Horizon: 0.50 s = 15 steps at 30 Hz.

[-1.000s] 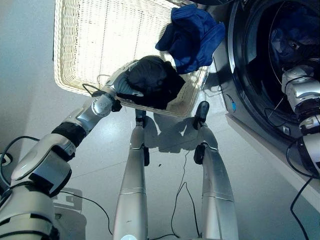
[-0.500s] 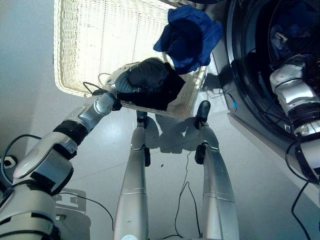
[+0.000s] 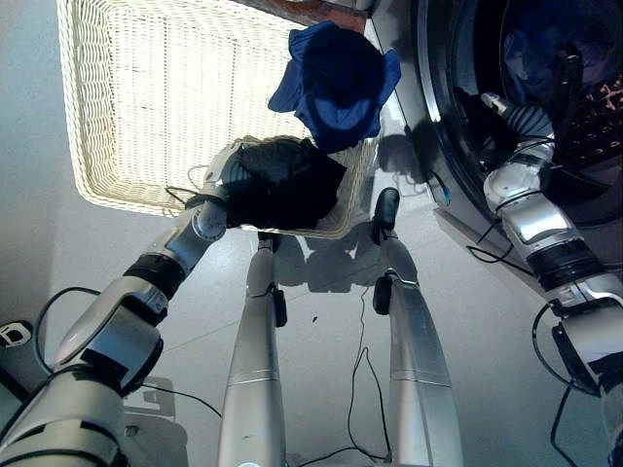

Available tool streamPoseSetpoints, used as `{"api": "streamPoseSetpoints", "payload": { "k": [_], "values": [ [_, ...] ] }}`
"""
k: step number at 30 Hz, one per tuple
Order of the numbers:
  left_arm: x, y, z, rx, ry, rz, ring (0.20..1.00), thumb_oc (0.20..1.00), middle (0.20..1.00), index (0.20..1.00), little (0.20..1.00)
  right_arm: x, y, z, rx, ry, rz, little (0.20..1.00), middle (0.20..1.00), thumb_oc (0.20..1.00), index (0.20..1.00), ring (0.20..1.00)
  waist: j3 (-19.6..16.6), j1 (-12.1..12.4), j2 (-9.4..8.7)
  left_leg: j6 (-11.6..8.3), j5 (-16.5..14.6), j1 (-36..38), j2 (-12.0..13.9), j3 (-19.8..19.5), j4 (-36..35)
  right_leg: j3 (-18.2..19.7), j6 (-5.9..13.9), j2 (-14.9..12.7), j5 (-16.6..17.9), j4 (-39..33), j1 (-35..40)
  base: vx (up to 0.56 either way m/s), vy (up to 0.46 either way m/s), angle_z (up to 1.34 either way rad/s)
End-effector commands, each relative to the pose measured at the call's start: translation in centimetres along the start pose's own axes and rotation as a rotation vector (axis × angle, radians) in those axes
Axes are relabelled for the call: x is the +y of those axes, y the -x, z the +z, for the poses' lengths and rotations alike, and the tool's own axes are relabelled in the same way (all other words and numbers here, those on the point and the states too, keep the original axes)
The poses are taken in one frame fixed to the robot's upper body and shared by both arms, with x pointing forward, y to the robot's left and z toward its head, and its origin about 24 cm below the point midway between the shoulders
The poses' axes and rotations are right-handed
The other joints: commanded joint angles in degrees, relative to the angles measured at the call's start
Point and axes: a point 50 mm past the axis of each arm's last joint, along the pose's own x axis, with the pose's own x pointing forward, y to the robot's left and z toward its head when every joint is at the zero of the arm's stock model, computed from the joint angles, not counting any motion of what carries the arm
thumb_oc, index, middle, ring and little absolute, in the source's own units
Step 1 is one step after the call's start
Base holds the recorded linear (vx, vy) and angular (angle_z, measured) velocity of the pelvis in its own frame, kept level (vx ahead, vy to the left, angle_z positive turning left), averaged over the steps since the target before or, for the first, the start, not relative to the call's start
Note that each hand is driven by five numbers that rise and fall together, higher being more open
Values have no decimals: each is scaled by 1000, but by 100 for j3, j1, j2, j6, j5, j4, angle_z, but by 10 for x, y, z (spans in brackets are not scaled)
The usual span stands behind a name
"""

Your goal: Put the clothes into the washing machine.

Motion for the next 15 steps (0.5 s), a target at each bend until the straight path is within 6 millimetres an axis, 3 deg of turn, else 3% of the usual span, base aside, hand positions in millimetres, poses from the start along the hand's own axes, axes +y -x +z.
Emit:
{"api": "streamPoseSetpoints", "payload": {
  "k": [1, 3, 10, 15],
  "values": [
    [-4, 6, 18, -90, 300, 102, 200, 200, 200, 200, 200, -8, 5, 19, -111, -89, -23, 1000, 1000, 1000, 1000, 1000, -44, -152, 248, 333, -402, -34, -450, 122, 384, -451, 407, 471, 20, -105, 317, 0, 0, 0],
    [0, 8, 25, -129, 456, 155, 200, 200, 200, 200, 200, -8, 12, 20, -118, -119, -19, 1000, 1000, 1000, 1000, 1000, -44, -142, 248, 340, -401, -27, -452, 124, 387, -461, 411, 456, 7, -79, 317, 0, 0, 0],
    [11, 15, 49, -280, 747, 253, 200, 200, 200, 200, 200, -3, 35, 25, -145, -188, 16, 1000, 1000, 1000, 1000, 1000, -44, -117, 239, 358, -398, -20, -480, 105, 422, -468, 396, 449, -11, 16, 312, 0, 0, 0],
    [17, 22, 64, -391, 937, 279, 200, 200, 200, 200, 200, 6, 51, 36, -180, -309, 155, 1000, 1000, 1000, 1000, 1000, -44, -111, 235, 391, -388, -11, -507, 91, 431, -477, 379, 449, 1, 53, 310, 0, 0, 0]
  ]
}}
